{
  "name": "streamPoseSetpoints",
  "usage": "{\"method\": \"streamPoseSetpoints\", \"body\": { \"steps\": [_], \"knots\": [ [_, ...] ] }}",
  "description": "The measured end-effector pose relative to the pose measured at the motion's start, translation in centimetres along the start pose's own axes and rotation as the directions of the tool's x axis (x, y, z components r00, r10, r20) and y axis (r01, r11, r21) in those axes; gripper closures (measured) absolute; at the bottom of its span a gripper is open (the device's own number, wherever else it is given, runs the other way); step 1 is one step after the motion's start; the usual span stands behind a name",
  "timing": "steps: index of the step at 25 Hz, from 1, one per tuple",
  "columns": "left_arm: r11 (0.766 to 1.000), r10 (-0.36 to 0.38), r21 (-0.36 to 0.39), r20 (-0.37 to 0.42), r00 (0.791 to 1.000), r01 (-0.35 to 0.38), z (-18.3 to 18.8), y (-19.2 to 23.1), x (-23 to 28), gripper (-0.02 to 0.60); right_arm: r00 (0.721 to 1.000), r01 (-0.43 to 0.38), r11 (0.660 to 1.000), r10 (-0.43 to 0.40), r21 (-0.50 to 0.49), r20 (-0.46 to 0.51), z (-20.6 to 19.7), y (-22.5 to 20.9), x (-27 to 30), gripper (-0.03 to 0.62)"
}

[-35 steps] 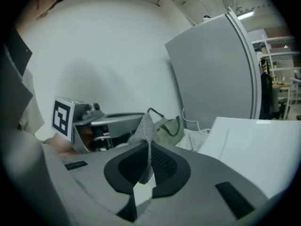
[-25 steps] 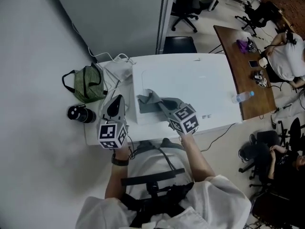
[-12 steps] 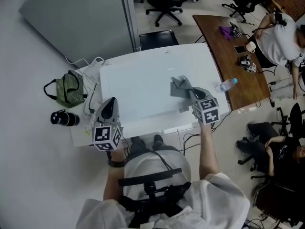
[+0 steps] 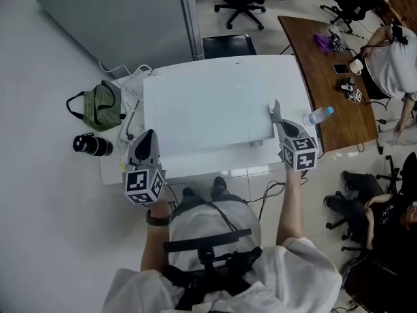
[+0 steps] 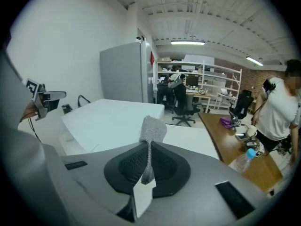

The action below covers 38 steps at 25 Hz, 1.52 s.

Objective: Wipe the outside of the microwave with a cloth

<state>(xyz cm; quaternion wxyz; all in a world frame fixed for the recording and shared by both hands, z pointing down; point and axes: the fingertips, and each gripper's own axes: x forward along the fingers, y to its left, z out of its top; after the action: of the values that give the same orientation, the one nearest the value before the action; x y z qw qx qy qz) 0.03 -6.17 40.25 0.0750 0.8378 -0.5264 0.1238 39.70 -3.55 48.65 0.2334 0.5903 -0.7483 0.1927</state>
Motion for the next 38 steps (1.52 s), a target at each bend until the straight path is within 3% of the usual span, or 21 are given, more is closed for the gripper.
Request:
{"method": "streamPoseSetpoints", "body": {
  "steps": [6, 10, 13, 17, 19, 21, 22, 23, 25, 29, 34, 38],
  "knots": [
    [1.000, -0.006, 0.005, 0.017, 1.000, 0.006, 0.1, 4.2, -3.0, 0.554, 0.986, -0.167, 0.986, 0.167, 0.011, 0.021, 1.2, 13.4, 2.5, 0.568],
    [1.000, 0.004, -0.001, 0.026, 1.000, -0.004, -0.2, 7.4, -5.4, 0.554, 0.977, -0.211, 0.971, 0.214, -0.114, 0.009, 2.8, 22.7, 4.2, 0.568],
    [1.000, 0.011, -0.004, 0.033, 0.999, -0.011, -0.5, 9.6, -7.3, 0.554, 0.945, -0.317, 0.933, 0.327, -0.172, 0.032, 4.6, 31.8, 5.2, 0.568],
    [0.999, 0.028, -0.017, 0.044, 0.999, -0.027, -1.1, 12.8, -9.4, 0.554, 0.862, -0.482, 0.840, 0.505, -0.248, 0.035, 6.7, 44.6, 6.7, 0.568],
    [0.998, 0.054, -0.030, 0.050, 0.997, -0.052, -1.3, 14.5, -10.5, 0.554, 0.783, -0.593, 0.764, 0.620, -0.253, 0.037, 7.8, 50.3, 6.3, 0.568],
    [0.996, 0.079, -0.037, 0.054, 0.995, -0.077, -1.4, 15.8, -11.6, 0.554, 0.675, -0.713, 0.675, 0.734, -0.188, 0.073, 8.9, 54.3, 5.0, 0.568],
    [0.996, 0.086, -0.038, 0.055, 0.995, -0.083, -1.3, 16.3, -11.9, 0.554, 0.634, -0.753, 0.641, 0.767, -0.146, 0.097, 9.4, 55.5, 4.5, 0.568],
    [0.996, 0.087, -0.037, 0.055, 0.995, -0.085, -1.3, 16.7, -12.1, 0.554, 0.618, -0.769, 0.628, 0.778, -0.118, 0.112, 9.7, 56.1, 4.4, 0.568],
    [0.996, 0.079, -0.037, 0.053, 0.995, -0.077, -1.4, 16.8, -12.0, 0.554, 0.651, -0.744, 0.659, 0.752, -0.107, 0.104, 9.4, 55.4, 5.1, 0.568],
    [0.998, 0.043, -0.036, 0.040, 0.998, -0.042, -1.9, 15.3, -11.0, 0.554, 0.769, -0.627, 0.770, 0.636, -0.119, 0.066, 7.4, 49.7, 6.5, 0.568],
    [0.999, -0.040, -0.023, 0.035, 0.999, 0.041, -1.3, 11.1, -7.5, 0.554, 0.889, -0.444, 0.891, 0.451, -0.090, 0.082, 5.5, 38.2, 5.2, 0.568],
    [0.993, -0.120, -0.003, 0.031, 0.992, 0.121, -0.8, 6.9, -4.6, 0.554, 0.963, -0.242, 0.970, 0.243, -0.021, 0.114, 3.6, 26.5, 2.8, 0.568]
  ]
}}
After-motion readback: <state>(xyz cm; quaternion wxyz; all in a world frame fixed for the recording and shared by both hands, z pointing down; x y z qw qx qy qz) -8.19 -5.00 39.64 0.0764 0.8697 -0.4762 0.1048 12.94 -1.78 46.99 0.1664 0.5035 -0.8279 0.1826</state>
